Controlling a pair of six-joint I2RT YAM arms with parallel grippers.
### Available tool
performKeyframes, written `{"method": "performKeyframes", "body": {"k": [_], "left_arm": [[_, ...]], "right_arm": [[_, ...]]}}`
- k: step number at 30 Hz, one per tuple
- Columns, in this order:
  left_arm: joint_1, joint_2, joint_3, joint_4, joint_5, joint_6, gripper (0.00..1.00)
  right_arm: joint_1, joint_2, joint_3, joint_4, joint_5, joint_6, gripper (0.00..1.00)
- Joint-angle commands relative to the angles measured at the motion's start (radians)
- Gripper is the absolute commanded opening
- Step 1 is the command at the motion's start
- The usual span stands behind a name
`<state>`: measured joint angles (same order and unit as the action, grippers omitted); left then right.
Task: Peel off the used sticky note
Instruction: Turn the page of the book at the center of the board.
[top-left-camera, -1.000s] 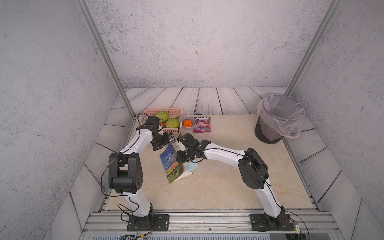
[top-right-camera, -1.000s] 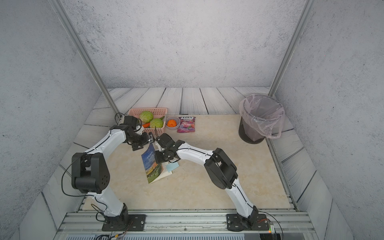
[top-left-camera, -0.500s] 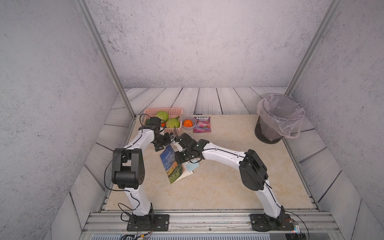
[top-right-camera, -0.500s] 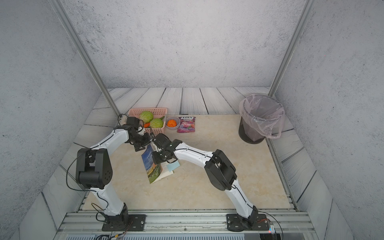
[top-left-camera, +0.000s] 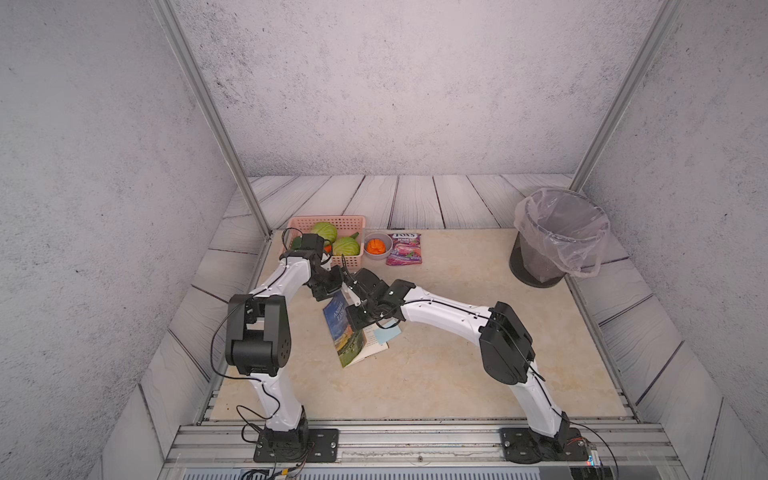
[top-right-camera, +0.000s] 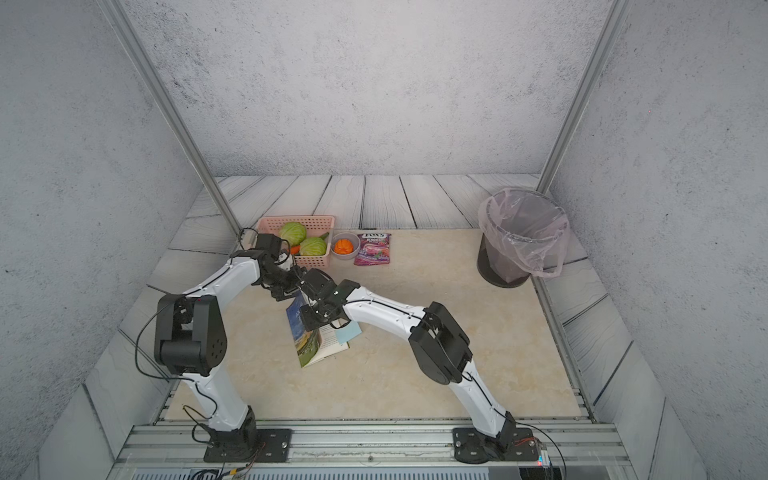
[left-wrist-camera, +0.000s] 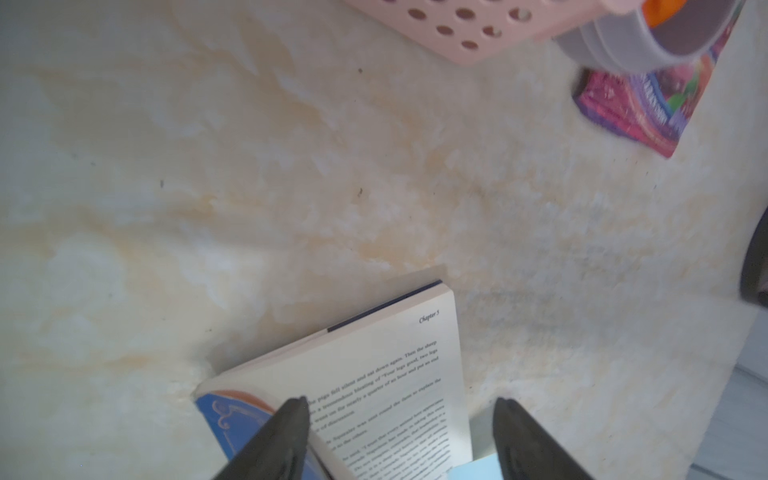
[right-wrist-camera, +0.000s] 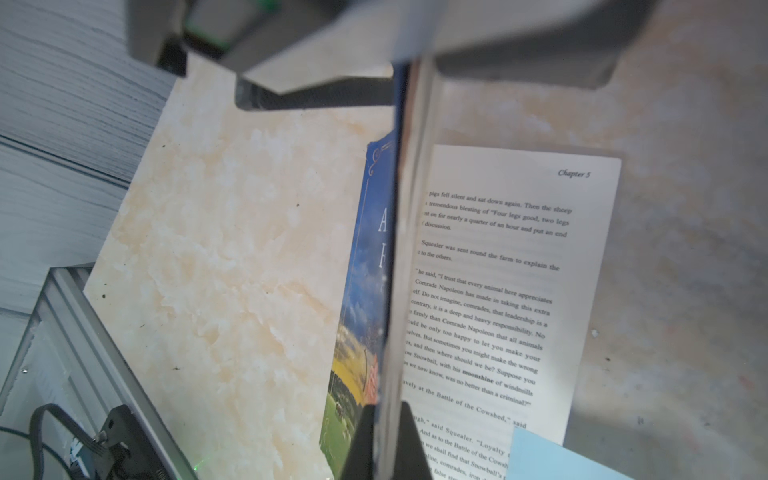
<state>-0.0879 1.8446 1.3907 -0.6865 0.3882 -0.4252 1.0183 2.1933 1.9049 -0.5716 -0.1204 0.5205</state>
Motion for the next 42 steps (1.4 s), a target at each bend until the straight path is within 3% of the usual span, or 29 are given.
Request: {"method": "performKeyframes", "body": {"k": [1, 3, 13, 20, 27, 32, 33, 36, 42], "left_arm": [[-0.012, 0.019, 0.029, -0.071, 0.04, 0.017, 0.56], [-0.012, 0.024, 0.036, -0.088, 0.049, 0.027, 0.51], [-0.014, 0.035, 0.024, -0.077, 0.107, 0.041, 0.52], [-0.013, 0.046, 0.025, -0.085, 0.137, 0.068, 0.0], [-0.012, 0.028, 0.034, -0.103, 0.12, 0.112, 0.0], [-0.008, 0.024, 0.038, -0.117, 0.139, 0.19, 0.0], [-0.008, 0.023, 0.037, -0.115, 0.143, 0.202, 0.0], [-0.005, 0.028, 0.036, -0.109, 0.186, 0.25, 0.0], [0.004, 0.009, 0.013, -0.079, 0.228, 0.332, 0.0]], "right_arm": [[0.0, -0.02, 0.034, 0.031, 0.09, -0.018, 0.0], [0.0, -0.019, 0.037, 0.027, 0.097, -0.019, 0.0], [0.001, -0.013, 0.045, 0.027, 0.093, -0.019, 0.0], [0.001, -0.003, 0.062, 0.014, 0.104, -0.022, 0.0], [0.001, -0.011, 0.062, -0.003, 0.09, -0.02, 0.0], [-0.003, -0.047, 0.046, -0.034, 0.042, -0.009, 0.44], [-0.007, -0.061, 0.035, -0.03, 0.014, -0.005, 0.48], [-0.02, -0.107, -0.007, -0.011, -0.065, 0.011, 0.56], [-0.063, -0.238, -0.177, 0.053, -0.217, 0.048, 0.57]]}}
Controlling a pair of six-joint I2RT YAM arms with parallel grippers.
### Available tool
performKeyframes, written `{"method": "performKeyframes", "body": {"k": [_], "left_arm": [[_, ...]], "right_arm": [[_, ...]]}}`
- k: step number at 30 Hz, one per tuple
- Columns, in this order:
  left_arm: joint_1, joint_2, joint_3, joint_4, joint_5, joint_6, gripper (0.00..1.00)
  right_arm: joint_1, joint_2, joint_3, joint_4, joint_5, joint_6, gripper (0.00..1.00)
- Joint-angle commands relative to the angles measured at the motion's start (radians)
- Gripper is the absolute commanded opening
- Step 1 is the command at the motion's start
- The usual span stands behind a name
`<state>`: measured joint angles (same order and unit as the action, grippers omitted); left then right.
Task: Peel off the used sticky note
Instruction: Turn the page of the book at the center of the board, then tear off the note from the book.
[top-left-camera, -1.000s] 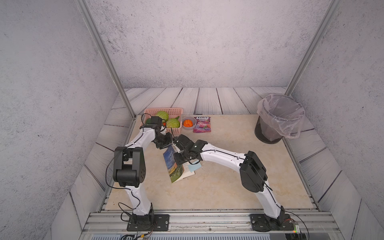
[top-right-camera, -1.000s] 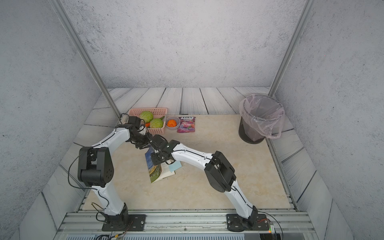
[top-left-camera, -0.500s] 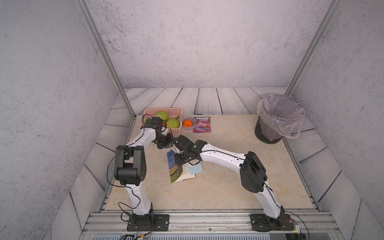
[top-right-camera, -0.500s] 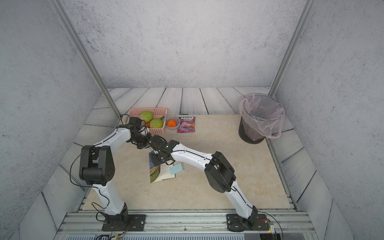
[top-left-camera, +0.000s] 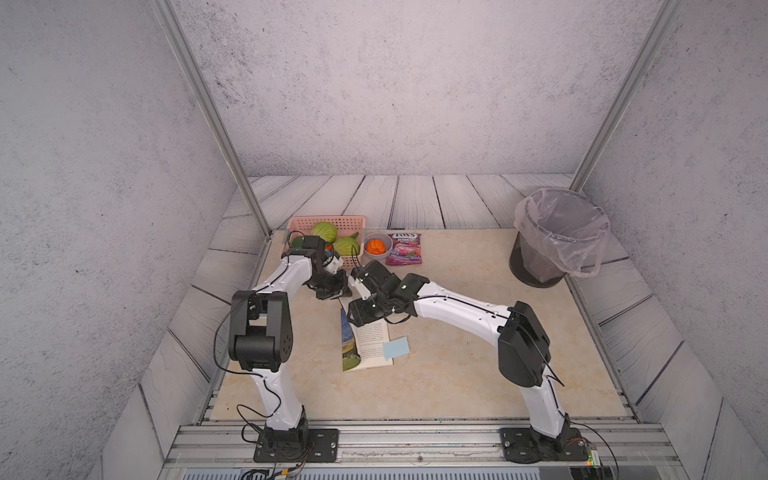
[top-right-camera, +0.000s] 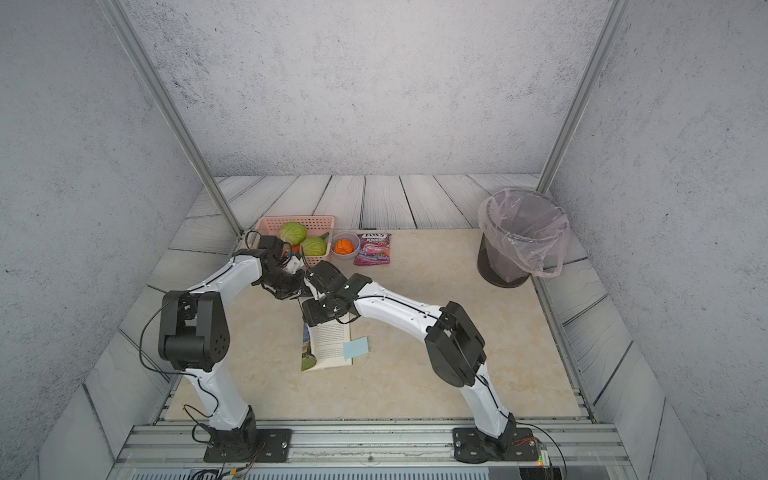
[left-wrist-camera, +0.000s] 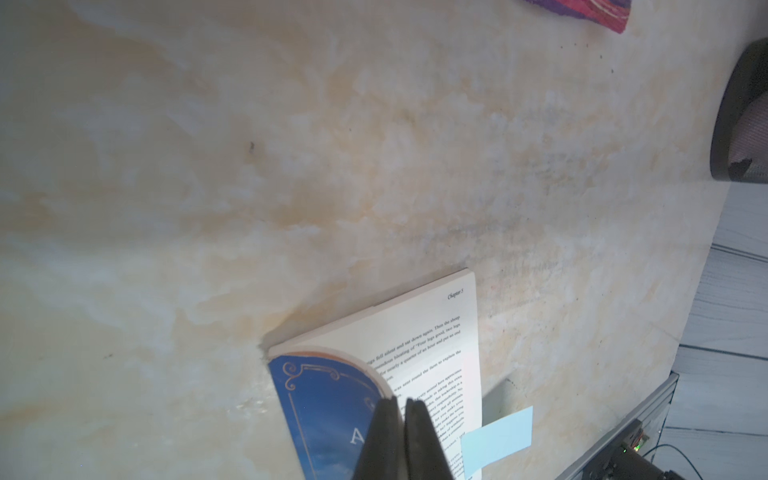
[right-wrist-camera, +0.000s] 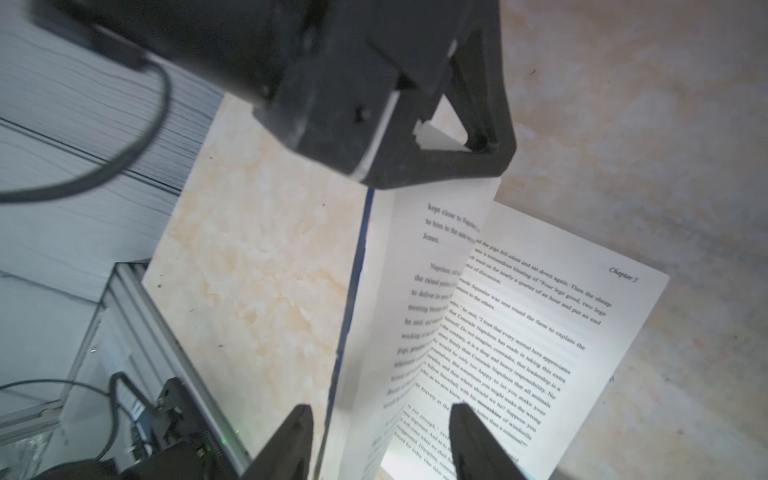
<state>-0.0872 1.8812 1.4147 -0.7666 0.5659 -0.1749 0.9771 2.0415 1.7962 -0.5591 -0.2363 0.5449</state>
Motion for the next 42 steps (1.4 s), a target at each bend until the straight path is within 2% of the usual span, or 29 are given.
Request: {"method": "performKeyframes", "body": {"k": [1, 6, 18, 27, 32, 42], "left_arm": [[0.007, -0.031, -0.017, 0.008, 0.051, 0.087, 0.0], [0.031, -0.004, -0.017, 0.01, 0.114, 0.123, 0.0], [0.058, 0.015, -0.069, 0.059, 0.207, 0.183, 0.0], [0.085, 0.024, -0.098, 0.073, 0.198, 0.23, 0.0], [0.098, 0.051, -0.091, 0.039, 0.233, 0.3, 0.0], [0.134, 0.108, -0.084, 0.006, 0.273, 0.385, 0.0]], "right_arm": [[-0.034, -0.114, -0.125, 0.071, -0.131, 0.034, 0.57], [-0.082, -0.239, -0.345, 0.165, -0.231, 0.078, 0.57], [-0.142, -0.356, -0.701, 0.293, -0.328, 0.137, 0.57], [-0.19, -0.423, -0.812, 0.268, -0.342, 0.107, 0.57], [-0.195, -0.391, -0.845, 0.314, -0.377, 0.125, 0.58], [-0.212, -0.314, -0.864, 0.416, -0.354, 0.174, 0.56]]}}
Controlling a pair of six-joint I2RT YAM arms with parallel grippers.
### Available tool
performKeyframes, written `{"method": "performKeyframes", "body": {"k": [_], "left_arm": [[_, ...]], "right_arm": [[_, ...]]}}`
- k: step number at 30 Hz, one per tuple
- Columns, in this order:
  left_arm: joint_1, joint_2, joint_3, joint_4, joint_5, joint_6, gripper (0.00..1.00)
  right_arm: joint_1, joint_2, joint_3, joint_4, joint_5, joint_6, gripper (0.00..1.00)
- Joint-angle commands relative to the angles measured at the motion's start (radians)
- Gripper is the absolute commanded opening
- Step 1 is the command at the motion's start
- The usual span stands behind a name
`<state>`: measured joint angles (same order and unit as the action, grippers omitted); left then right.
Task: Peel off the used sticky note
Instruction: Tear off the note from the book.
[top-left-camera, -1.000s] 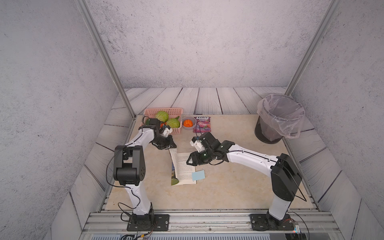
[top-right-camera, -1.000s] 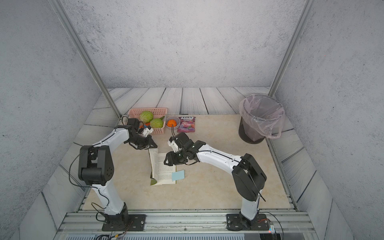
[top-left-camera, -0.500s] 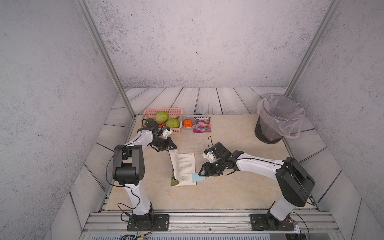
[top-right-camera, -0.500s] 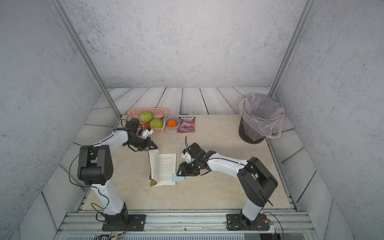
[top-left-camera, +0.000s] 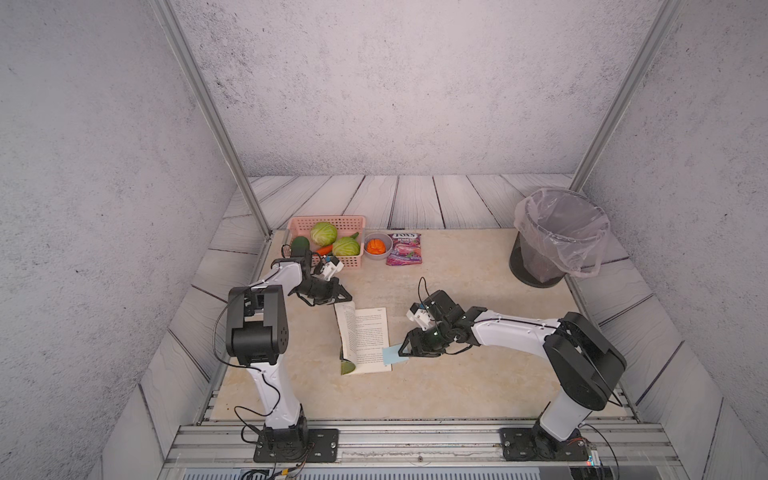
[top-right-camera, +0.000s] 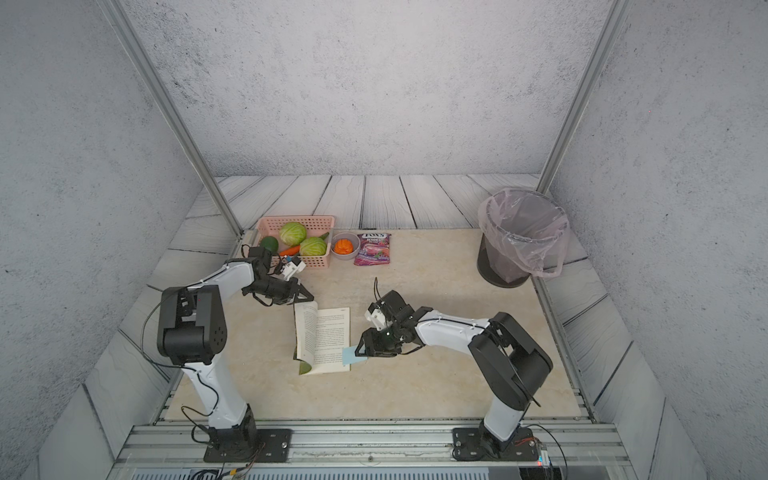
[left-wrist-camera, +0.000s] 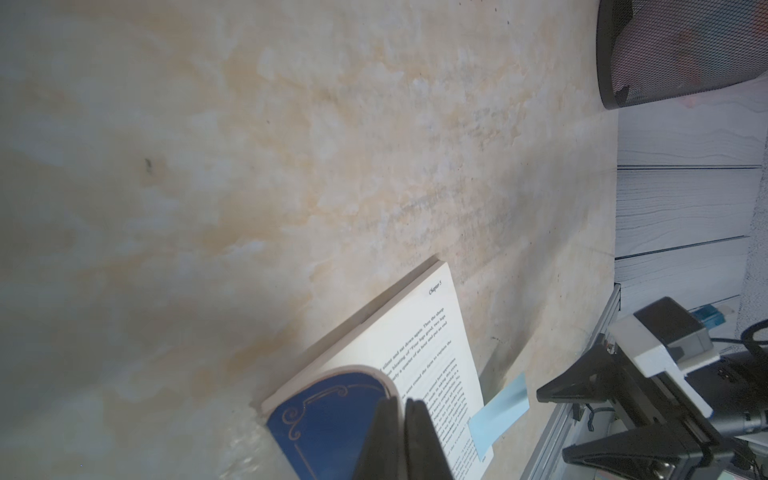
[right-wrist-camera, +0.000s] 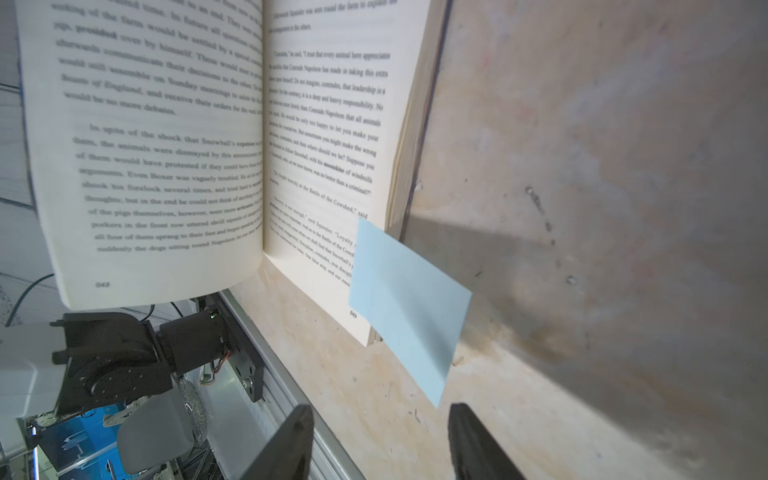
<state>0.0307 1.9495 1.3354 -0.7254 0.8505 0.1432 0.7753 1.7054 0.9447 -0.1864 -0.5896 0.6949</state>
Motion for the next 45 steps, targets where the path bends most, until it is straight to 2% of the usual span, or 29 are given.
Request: {"method": "performKeyframes", "body": {"k": [1, 13, 23, 27, 32, 36, 45], "left_arm": [[0.019, 0.043, -0.004, -0.035, -0.008, 0.069, 0.0], [0.044, 0.046, -0.004, -0.052, 0.01, 0.112, 0.0], [0.052, 0.035, -0.001, -0.065, -0.004, 0.128, 0.0], [0.054, 0.037, -0.001, -0.068, -0.005, 0.13, 0.0], [0.053, 0.045, -0.001, -0.065, -0.017, 0.114, 0.0], [0.054, 0.039, -0.006, -0.057, -0.022, 0.112, 0.0], [0.07, 0.026, 0.006, -0.104, -0.04, 0.162, 0.0]], "right_arm": [[-0.01, 0.031, -0.015, 0.05, -0.002, 0.024, 0.56], [-0.01, 0.096, -0.007, 0.094, -0.025, 0.024, 0.55], [0.014, 0.129, 0.038, 0.05, 0.023, 0.001, 0.41], [0.02, 0.12, 0.045, 0.051, 0.044, 0.001, 0.29], [0.035, 0.108, 0.074, -0.007, 0.077, -0.04, 0.0], [0.056, 0.087, 0.096, -0.089, 0.16, -0.084, 0.0], [0.054, 0.026, 0.043, -0.101, 0.262, -0.046, 0.0]]}}
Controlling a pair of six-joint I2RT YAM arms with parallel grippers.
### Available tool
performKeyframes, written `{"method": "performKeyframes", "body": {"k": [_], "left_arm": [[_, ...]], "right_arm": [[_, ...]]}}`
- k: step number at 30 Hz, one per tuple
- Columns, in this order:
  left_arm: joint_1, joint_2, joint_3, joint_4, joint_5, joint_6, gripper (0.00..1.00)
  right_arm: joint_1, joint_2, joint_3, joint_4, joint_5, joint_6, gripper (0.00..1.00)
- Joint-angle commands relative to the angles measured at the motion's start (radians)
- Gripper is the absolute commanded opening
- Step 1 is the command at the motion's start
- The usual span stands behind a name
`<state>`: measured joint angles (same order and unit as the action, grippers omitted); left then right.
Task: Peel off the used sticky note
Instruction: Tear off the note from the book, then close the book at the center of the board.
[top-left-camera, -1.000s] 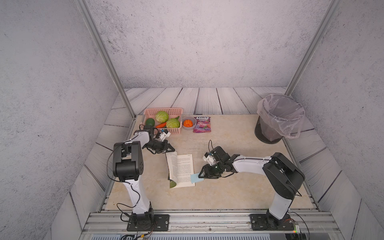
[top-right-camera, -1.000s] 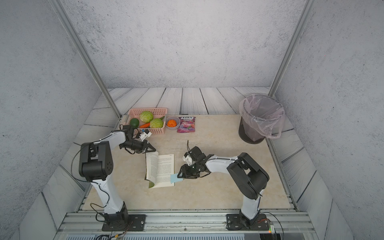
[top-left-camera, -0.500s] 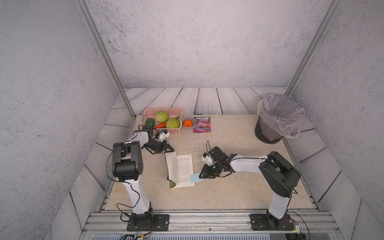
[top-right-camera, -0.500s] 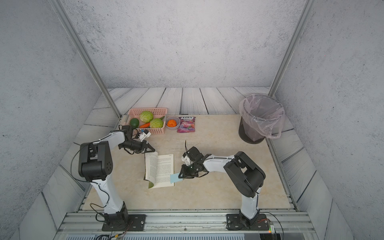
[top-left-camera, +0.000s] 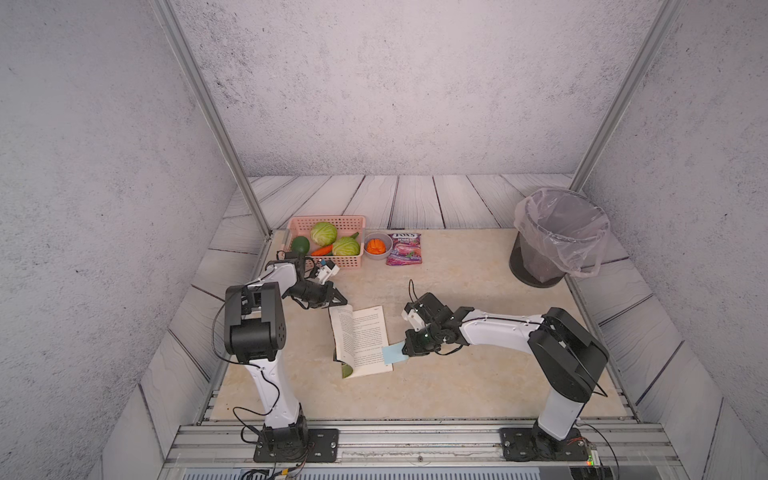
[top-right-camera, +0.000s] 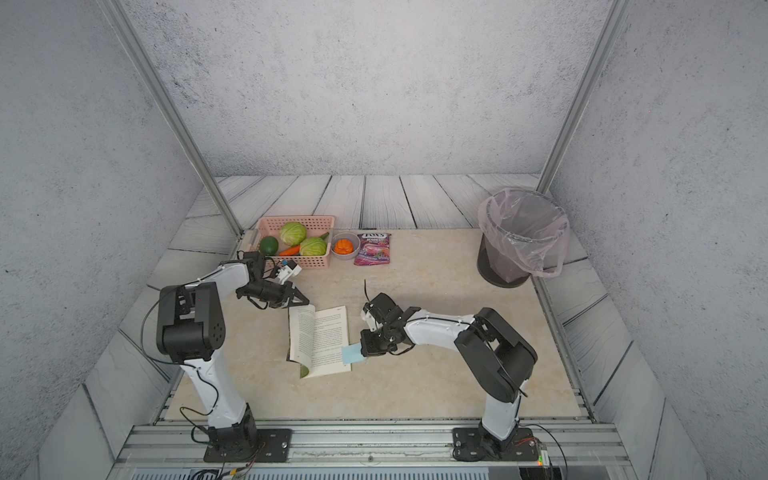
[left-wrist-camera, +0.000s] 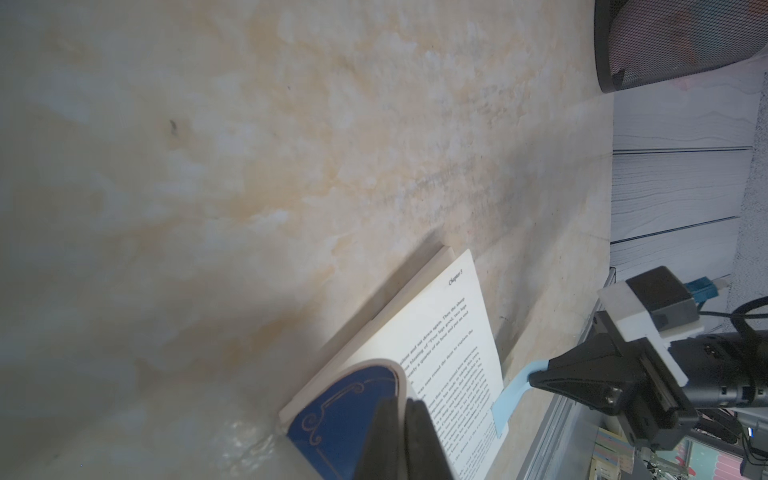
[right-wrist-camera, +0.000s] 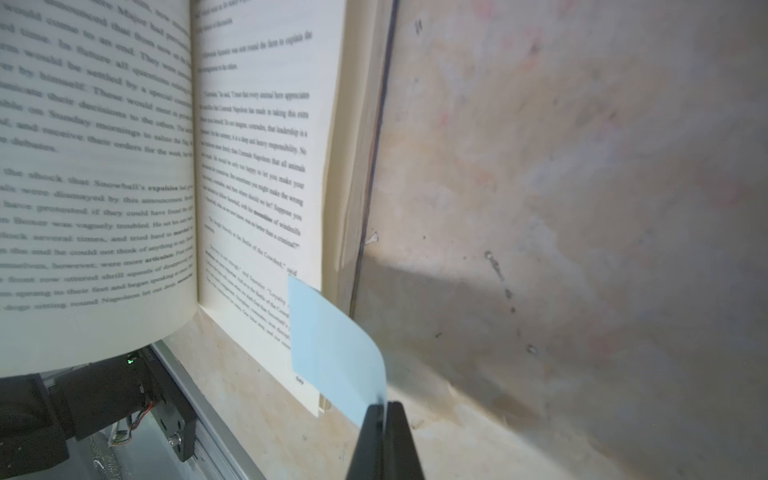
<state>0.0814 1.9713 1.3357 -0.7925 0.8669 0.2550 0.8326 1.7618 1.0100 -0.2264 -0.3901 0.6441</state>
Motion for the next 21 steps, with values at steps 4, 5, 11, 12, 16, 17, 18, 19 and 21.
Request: {"method": "performKeyframes", "body": {"k": [4, 5, 11, 12, 16, 17, 18, 19, 21], "left_arm": [[0.032, 0.003, 0.006, -0.042, -0.067, 0.055, 0.0], [0.035, 0.003, 0.007, -0.046, -0.066, 0.059, 0.0], [0.047, 0.0, 0.016, -0.068, -0.057, 0.072, 0.0], [0.046, -0.001, 0.016, -0.071, -0.049, 0.072, 0.0], [0.046, -0.006, 0.025, -0.078, -0.024, 0.066, 0.0], [0.045, -0.007, 0.026, -0.076, -0.022, 0.064, 0.0], [0.044, -0.01, 0.028, -0.075, -0.022, 0.059, 0.0], [0.045, -0.013, 0.028, -0.074, -0.022, 0.057, 0.0], [0.045, -0.02, 0.026, -0.062, -0.032, 0.045, 0.0]], "right_arm": [[-0.009, -0.069, -0.053, -0.063, 0.098, 0.013, 0.0], [-0.014, -0.08, -0.061, -0.063, 0.103, 0.015, 0.0], [-0.082, -0.152, -0.129, -0.059, 0.095, 0.029, 0.0], [-0.095, -0.165, -0.135, -0.064, 0.093, 0.028, 0.0], [-0.147, -0.271, -0.123, -0.124, 0.088, 0.013, 0.0], [-0.164, -0.299, -0.109, -0.149, 0.095, 0.004, 0.0], [-0.187, -0.34, -0.081, -0.183, 0.103, -0.006, 0.0], [-0.218, -0.377, -0.051, -0.233, 0.111, -0.016, 0.0], [-0.306, -0.439, 0.043, -0.327, 0.152, -0.036, 0.0]]}}
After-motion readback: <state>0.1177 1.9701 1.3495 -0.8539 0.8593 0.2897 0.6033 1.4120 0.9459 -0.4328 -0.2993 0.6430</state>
